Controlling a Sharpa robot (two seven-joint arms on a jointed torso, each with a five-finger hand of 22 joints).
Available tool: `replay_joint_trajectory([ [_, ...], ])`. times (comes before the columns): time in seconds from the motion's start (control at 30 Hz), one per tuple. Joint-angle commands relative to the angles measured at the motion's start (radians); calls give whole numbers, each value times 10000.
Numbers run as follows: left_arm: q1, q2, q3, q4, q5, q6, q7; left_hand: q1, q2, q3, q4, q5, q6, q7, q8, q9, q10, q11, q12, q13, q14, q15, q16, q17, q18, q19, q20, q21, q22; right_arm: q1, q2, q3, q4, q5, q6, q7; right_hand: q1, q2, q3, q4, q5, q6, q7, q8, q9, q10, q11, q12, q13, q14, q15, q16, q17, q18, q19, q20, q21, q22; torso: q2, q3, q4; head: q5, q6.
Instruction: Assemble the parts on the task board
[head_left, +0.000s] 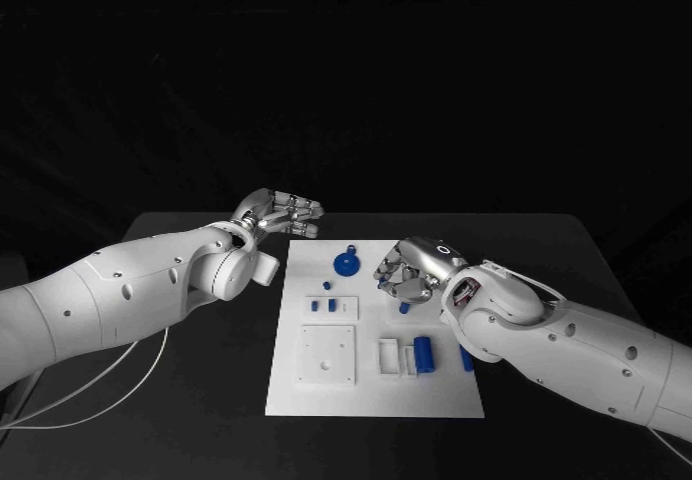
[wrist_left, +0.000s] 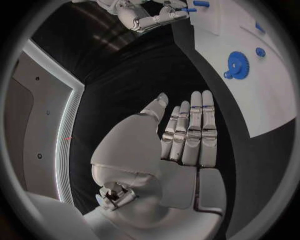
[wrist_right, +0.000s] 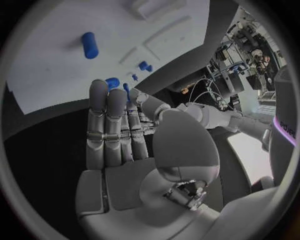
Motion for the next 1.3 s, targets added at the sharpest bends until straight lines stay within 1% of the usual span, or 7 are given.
replay_joint_trajectory([
  [0.03, -12, 102, 8, -10, 4, 46, 93, 13, 44, 52, -30, -16, -71, 9, 42, 14, -61, 24, -38, -4, -19, 14, 30, -8, 6, -96, 1, 34, 12, -93, 159, 0, 119, -279, -104, 5, 12, 98, 49, -16, -17, 51, 7, 54, 4, 238, -206, 21, 17, 19, -35, 58, -18, 240, 17, -34, -77, 32, -57, -26, -22, 290, -68],
  [0.33, -52, 401, 4, -170, -235, 61, 104, 19, 40, 57, -38, -20, -103, 22, 35, 11, -84, 34, -40, -5, -54, 26, 30, -16, 4, -131, 11, 39, 8, -450, 702, -130, 154, -706, -40, -251, 35, 120, 188, -45, -391, 43, 10, 53, 0, 226, -201, 22, 19, 30, -33, 117, -100, 258, 78, -30, -173, 208, -105, -45, -16, 841, -274],
  [0.53, -56, 559, -1, -237, -460, 75, 119, 57, 44, 65, -46, -26, -122, 29, 41, 13, -95, 39, -39, -4, -76, 32, 31, -21, 7, -151, 16, 42, 7, -647, 936, -292, 23, -912, -78, -464, 39, 109, 189, -43, -364, 44, 7, 57, 2, 226, -203, 23, 19, 31, -34, 142, -124, 257, 93, -32, -197, 255, -75, -75, -13, 789, -309],
  [0.7, -58, 600, -2, -242, -661, 103, 117, 50, 45, 59, -34, -26, -138, 34, 36, 11, -107, 44, -40, -5, -80, 34, 32, -23, 7, -156, 20, 48, 8, -789, 1024, -415, -4, -946, -18, -487, 37, 111, 193, -39, -360, 45, 8, 57, 2, 227, -202, 21, 18, 35, -37, 151, -128, 258, 98, -34, -200, 267, -65, -47, -46, 888, -320],
  [0.87, -58, 602, -2, -239, -760, 131, 104, 40, 40, 45, -22, -24, -158, 39, 38, 12, -126, 48, -40, -4, -90, 39, 32, -24, 7, -165, 25, 49, 6, -869, 1097, -452, 9, -978, 2, -514, 33, 111, 178, -37, -356, 41, 9, 53, 5, 230, -205, 22, 18, 28, -38, 203, -186, 263, 128, -36, -259, 353, -73, -57, -56, 951, -381],
  [1.17, -58, 675, 2, -197, -869, 197, 111, 30, 56, 30, 0, -20, -181, 46, 38, 12, -151, 56, -39, -4, -102, 46, 33, -25, 9, -178, 34, 49, -1, -1036, 1251, -484, -139, -939, 0, -585, 24, 112, 180, -43, -322, 40, 7, 56, 6, 229, -205, 22, 18, 22, -39, 225, -212, 269, 140, -37, -291, 390, -70, -83, 17, 967, -484],
  [1.3, -59, 674, 3, -188, -902, 212, 111, 30, 56, 30, 0, -20, -181, 46, 38, 12, -151, 56, -39, -4, -102, 46, 33, -25, 9, -178, 34, 49, -1, -1134, 1324, -491, -236, -936, -27, -602, 21, 121, 175, -45, -336, 44, 7, 57, 7, 229, -205, 21, 18, 20, -39, 236, -231, 273, 160, -36, -308, 413, -73, -61, -11, 1023, -531],
])
